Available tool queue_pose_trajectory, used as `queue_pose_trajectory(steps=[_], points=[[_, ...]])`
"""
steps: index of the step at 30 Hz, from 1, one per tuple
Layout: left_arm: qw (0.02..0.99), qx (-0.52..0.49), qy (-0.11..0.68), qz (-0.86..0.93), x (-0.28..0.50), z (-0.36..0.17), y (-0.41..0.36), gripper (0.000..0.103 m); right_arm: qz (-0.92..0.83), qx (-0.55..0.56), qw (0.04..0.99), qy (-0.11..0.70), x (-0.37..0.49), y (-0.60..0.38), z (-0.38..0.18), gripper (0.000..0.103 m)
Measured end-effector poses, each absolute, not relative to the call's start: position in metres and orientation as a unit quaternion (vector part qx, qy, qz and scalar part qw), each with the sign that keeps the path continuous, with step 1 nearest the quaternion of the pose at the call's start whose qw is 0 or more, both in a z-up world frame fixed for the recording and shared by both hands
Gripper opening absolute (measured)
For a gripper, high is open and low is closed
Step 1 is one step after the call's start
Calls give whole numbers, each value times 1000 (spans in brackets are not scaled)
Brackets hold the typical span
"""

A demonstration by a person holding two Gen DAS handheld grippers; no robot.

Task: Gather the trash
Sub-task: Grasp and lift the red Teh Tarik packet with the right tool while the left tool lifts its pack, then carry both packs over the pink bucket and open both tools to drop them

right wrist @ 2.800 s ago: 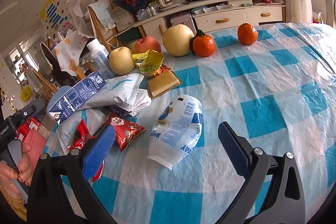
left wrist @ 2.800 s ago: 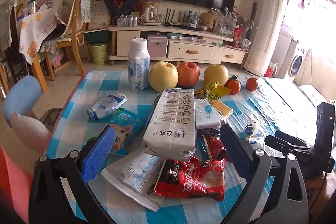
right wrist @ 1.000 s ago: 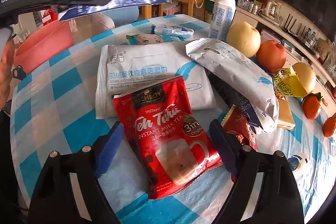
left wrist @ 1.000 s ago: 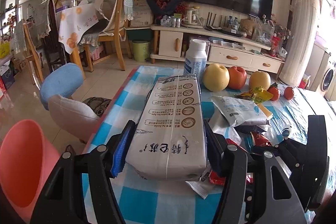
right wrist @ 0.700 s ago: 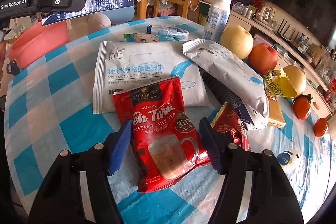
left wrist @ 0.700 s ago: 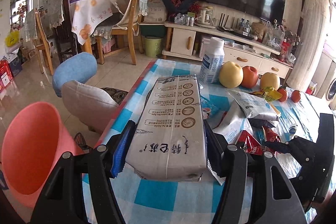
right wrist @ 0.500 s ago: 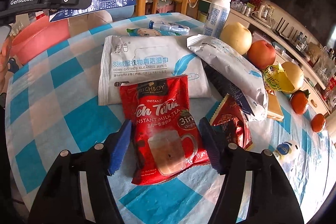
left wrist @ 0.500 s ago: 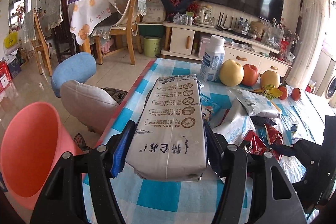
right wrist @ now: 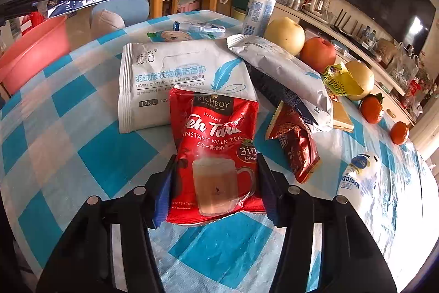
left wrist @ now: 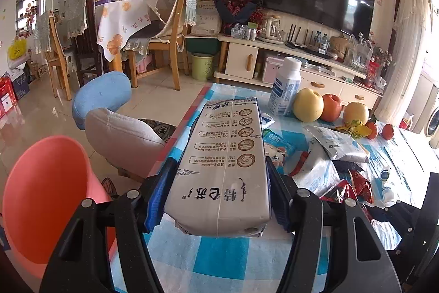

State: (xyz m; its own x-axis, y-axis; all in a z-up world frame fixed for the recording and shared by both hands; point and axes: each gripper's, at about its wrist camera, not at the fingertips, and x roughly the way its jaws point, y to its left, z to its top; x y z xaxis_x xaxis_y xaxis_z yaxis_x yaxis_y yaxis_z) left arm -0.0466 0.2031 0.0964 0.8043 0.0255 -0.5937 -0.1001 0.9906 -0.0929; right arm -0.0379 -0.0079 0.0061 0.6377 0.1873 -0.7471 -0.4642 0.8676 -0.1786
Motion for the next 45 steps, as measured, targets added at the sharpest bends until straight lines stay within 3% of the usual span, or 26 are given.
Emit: queue_pose_trajectory(steps=[11, 23, 33, 39, 41, 45], points=[[947, -81, 292, 106, -60, 111, 244, 64, 205, -125, 899, 366, -52, 26, 43, 53], [892, -190, 303, 276, -94, 107, 377, 64, 363, -95, 866, 331, -50, 181, 113, 54], [842, -282, 340, 310, -109, 77, 453, 66, 442, -48, 820, 359, -34, 297, 110, 54], [830, -319, 332, 316, -113, 67, 467, 83, 455, 9, 806, 379, -22, 305, 99, 68], [830, -321, 332, 312, -111, 65, 466, 84, 447, 24, 813, 373, -21, 298, 100, 79], [834, -292, 340, 321, -105, 66, 459, 84, 434, 37, 827, 354, -25, 275, 107, 83]])
